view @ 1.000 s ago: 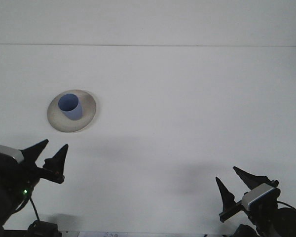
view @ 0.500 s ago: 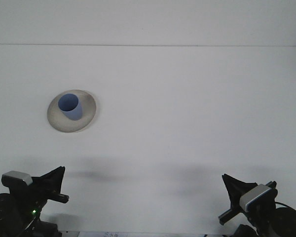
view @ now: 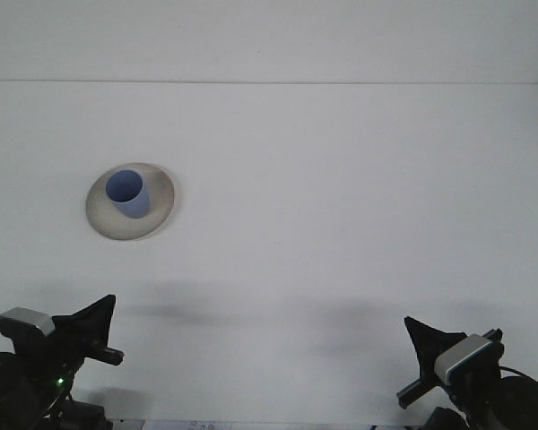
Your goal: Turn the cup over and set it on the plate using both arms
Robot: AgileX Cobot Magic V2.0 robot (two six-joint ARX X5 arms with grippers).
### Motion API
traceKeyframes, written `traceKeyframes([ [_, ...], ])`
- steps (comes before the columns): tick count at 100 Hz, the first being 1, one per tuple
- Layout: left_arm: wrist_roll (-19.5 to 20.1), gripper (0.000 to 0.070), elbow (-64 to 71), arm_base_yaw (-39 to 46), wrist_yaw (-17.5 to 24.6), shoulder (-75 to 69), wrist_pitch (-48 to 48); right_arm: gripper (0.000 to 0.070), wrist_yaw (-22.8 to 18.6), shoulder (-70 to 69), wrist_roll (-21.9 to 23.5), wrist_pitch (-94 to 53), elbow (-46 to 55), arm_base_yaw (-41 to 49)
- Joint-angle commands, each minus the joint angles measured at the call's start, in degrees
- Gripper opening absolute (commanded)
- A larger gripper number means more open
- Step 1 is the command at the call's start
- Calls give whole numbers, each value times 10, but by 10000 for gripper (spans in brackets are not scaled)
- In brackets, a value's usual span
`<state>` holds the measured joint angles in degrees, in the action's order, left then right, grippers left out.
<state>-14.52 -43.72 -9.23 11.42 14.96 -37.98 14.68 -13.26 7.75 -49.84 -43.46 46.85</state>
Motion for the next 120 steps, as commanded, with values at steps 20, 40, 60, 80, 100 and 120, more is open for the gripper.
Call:
traceKeyframes([
  [20, 8, 15, -8, -2, 2, -2, 13, 4, 0, -3, 4, 5, -3, 4],
  [40, 133, 15, 87, 39, -33, -45, 123, 4, 0, -3, 4, 5, -3, 4],
  [60, 154, 15, 291, 75, -149, -113, 308, 5, 0, -3, 4, 5, -3, 4],
  [80, 155, 15, 409, 78, -181, -135, 392, 4, 0, -3, 4, 5, -3, 4],
  [100, 154, 15, 429, 79, -194, -148, 385, 5, 0, -3, 4, 5, -3, 4],
  [120, 134, 15, 429, 79, -191, -148, 385, 4, 0, -3, 4, 5, -3, 4],
])
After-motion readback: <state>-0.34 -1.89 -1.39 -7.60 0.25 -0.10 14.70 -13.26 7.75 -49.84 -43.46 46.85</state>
